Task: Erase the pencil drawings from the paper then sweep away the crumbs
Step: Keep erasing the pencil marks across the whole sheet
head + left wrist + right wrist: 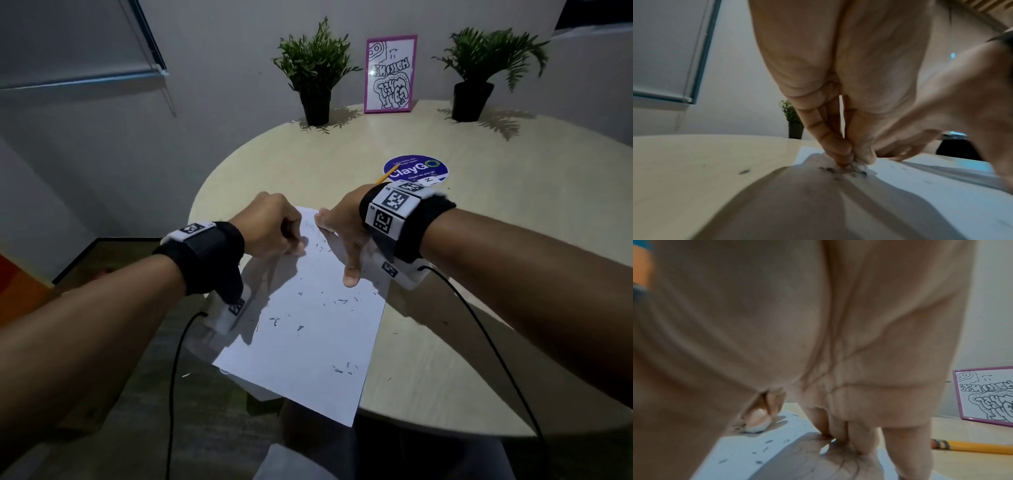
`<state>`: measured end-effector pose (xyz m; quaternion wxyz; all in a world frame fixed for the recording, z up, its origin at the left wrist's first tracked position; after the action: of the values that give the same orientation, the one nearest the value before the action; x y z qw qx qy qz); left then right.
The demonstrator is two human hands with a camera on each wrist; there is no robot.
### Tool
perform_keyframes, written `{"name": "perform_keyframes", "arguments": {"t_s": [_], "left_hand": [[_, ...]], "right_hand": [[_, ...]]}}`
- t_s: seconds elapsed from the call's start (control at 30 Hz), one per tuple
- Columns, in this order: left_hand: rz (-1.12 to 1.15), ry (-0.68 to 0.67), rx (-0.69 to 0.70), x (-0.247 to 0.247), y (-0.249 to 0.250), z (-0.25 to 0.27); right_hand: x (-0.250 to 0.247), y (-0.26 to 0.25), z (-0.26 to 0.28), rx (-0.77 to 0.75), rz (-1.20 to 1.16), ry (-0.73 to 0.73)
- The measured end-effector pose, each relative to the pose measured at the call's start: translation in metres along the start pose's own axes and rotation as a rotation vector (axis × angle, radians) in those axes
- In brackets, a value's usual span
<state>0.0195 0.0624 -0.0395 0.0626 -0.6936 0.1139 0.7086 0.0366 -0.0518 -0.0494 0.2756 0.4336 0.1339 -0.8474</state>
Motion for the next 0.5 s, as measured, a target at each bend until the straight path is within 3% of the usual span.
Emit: {"name": "perform_keyframes", "arguments": {"t_s": [0.13,0.33,0.5], "left_hand": [[-0.053,-0.002,-0.056,-0.008,-0.012,-0.011],[0.006,-0.077,0.107,0.003,0.028,0.000],[-0.058,-0.032,0.028,0.000,0.001,-0.006]], "right_hand": [[0.000,0.001,0.004,0.003,-0.018,0.009],[-0.002,-0.002,-0.001,-0.019,0.019,0.034],[-0.002,-0.002,-0.001,0.003,0.017,0.020]]}}
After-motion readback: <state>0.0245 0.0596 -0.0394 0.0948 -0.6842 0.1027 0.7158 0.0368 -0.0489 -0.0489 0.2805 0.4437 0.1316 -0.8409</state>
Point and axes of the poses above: each hand's wrist, its own z-axis away from the middle knuckle, its own x-axis out of the palm, y = z × x, the point moved 7 cm from there along -z, towards the middle knuckle, and after that the axes turned 14 degrees about -z, right-handed, at the moved point
